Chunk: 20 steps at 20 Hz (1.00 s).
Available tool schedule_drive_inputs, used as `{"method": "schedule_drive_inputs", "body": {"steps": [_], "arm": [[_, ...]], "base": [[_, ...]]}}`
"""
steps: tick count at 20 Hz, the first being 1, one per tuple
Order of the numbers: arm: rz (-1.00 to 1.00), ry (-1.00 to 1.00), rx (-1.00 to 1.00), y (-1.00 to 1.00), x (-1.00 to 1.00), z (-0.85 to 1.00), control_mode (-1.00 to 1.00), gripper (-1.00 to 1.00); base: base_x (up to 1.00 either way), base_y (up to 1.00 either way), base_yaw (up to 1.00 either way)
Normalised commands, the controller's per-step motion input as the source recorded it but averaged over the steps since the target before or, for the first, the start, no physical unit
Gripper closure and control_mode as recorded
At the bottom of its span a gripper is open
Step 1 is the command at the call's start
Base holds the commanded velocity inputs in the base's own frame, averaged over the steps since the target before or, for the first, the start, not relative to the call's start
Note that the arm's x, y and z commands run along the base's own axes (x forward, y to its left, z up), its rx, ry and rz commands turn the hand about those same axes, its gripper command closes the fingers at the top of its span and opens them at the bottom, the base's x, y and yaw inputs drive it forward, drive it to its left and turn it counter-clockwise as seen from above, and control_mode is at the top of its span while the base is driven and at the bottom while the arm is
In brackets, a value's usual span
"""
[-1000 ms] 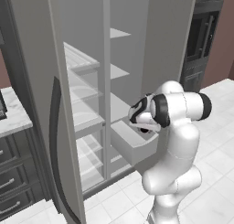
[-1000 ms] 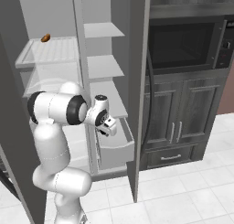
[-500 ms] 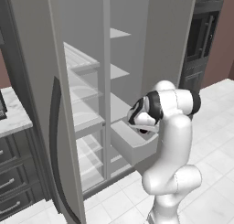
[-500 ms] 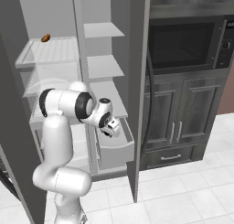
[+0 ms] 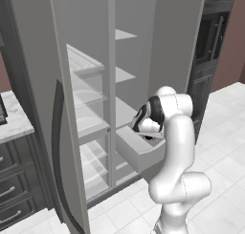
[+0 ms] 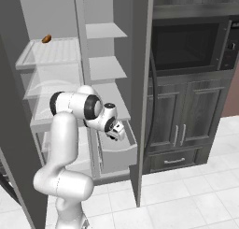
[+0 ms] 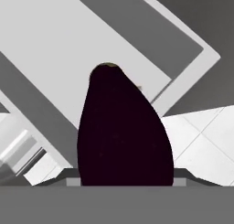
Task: Take the eggplant and mushroom from the fridge shelf and place them in the freezer drawer to begin freezing them.
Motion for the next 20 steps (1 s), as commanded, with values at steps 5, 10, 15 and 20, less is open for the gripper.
{"method": "schedule_drive_inputs", "body": {"steps": [5, 10, 15, 20], "arm": [[0.00, 0.00, -0.03, 0.00, 0.33, -0.39, -1.00, 1.00], [0.00, 0.01, 0.00, 0.00, 0.31, -0.35, -1.00, 1.00], [0.00, 0.00, 0.00, 0.00, 0.36, -0.33, -1.00, 1.00], [0.00, 0.00, 0.00, 0.00, 0.28, -0.31, -1.00, 1.00]], "base": [[0.00, 0.00, 0.00], [0.00, 0.00, 0.00], [0.00, 0.00, 0.00], [0.00, 0.00, 0.00]]}}
